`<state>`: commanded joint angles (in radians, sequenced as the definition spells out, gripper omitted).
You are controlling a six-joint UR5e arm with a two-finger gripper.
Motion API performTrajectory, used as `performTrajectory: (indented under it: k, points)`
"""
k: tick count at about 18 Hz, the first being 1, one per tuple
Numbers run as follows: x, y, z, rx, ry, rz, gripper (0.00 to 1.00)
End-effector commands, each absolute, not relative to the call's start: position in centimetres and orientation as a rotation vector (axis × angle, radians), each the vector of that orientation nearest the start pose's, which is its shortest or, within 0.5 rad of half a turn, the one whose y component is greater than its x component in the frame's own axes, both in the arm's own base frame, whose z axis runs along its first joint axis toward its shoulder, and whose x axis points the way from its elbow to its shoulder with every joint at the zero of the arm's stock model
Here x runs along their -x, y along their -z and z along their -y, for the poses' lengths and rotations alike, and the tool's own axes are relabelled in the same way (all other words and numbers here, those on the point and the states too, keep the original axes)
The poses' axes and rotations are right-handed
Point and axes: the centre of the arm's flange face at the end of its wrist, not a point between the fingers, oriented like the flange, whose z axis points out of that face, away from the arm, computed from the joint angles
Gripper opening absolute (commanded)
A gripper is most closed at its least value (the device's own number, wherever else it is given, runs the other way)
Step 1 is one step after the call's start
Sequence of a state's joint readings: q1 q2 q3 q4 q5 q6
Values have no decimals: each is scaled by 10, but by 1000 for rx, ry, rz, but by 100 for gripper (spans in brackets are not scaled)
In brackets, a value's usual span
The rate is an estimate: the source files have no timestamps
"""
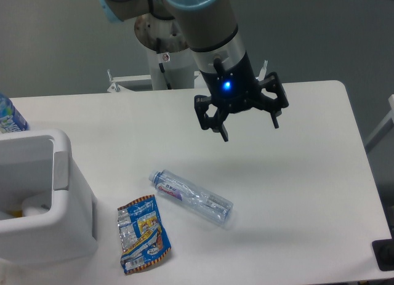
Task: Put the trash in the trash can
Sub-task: 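Move the open gripper toward the blue-and-yellow snack wrapper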
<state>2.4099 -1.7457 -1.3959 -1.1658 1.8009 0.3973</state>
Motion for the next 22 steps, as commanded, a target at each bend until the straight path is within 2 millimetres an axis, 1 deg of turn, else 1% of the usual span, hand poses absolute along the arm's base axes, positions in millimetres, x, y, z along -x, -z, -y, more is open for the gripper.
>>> performTrajectory:
  k: [4,8,11,12,15,16,18,19,20,22]
  points:
    - [369,-531,-482,2788,-597,694,100]
    - [371,-534,-490,2702,-523,706,100]
    - [374,-523,-492,2707,-481,699,100]
    - [376,-517,-493,2715,-474,702,100]
    - [386,-490,-507,2727,-455,700,100]
    - [389,-481,-513,2723,-449,707,100]
    - [386,-459,-532,2724,-377,699,100]
    - [387,-447,-540,2726,-324,684,100]
    - [383,-437,-549,2720,-233,658,100]
    - [381,-414,-568,2658,43,608,100]
